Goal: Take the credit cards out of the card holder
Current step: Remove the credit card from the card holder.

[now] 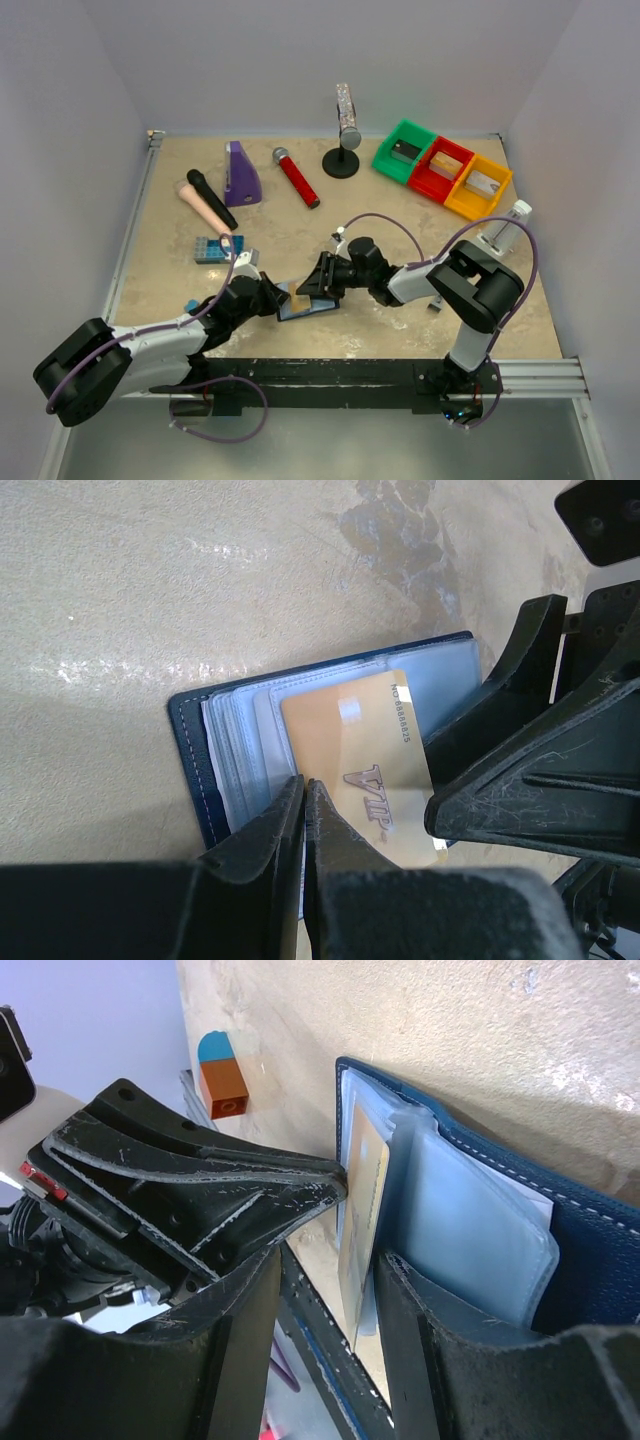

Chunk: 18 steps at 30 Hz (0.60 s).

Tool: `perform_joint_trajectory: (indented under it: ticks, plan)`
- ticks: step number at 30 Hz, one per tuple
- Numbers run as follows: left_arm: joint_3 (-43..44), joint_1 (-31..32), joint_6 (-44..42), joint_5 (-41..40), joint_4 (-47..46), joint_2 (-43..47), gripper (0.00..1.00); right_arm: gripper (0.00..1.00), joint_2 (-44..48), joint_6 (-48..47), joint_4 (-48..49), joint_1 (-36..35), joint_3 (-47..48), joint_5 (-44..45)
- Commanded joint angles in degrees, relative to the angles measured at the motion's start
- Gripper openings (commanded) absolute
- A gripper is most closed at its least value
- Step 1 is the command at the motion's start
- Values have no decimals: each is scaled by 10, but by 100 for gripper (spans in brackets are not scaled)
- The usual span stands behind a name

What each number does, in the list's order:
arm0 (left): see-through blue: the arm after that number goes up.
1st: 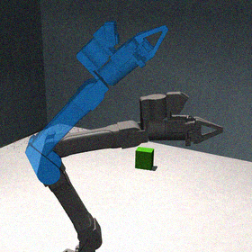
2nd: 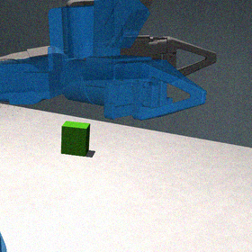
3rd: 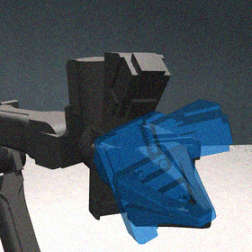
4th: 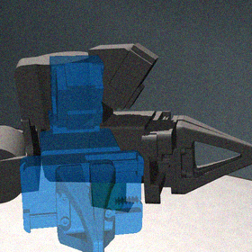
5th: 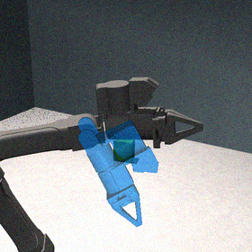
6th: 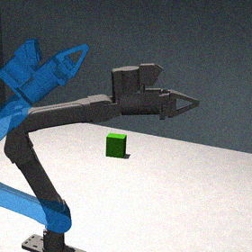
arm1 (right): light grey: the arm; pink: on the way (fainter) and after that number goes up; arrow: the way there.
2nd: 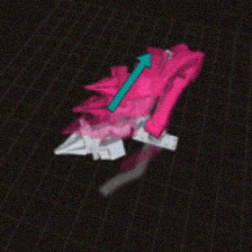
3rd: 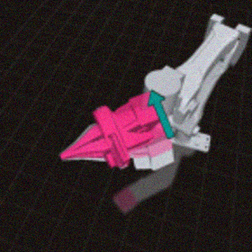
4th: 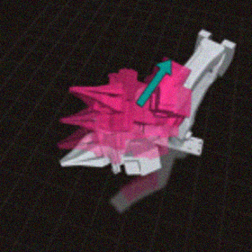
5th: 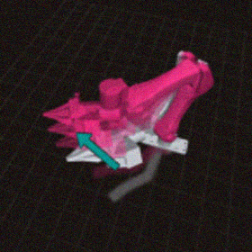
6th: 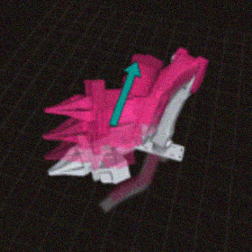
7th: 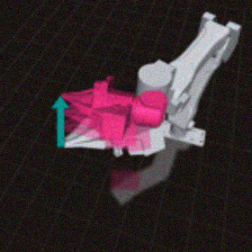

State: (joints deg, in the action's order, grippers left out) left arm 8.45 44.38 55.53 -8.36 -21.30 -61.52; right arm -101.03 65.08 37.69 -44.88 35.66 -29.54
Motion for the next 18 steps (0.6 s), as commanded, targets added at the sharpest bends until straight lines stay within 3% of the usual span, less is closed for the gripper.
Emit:
perform_joint_trajectory:
  ticks: [1, 18]
  plan:
    - [-17, 7, -1, 13, 50, 1, 9, 46, 20, 21, 84, 5, -9, 0]
    - [-15, 8, -3, 8, 57, 3, 9, 51, 5, 23, 82, 10, 3, -39]
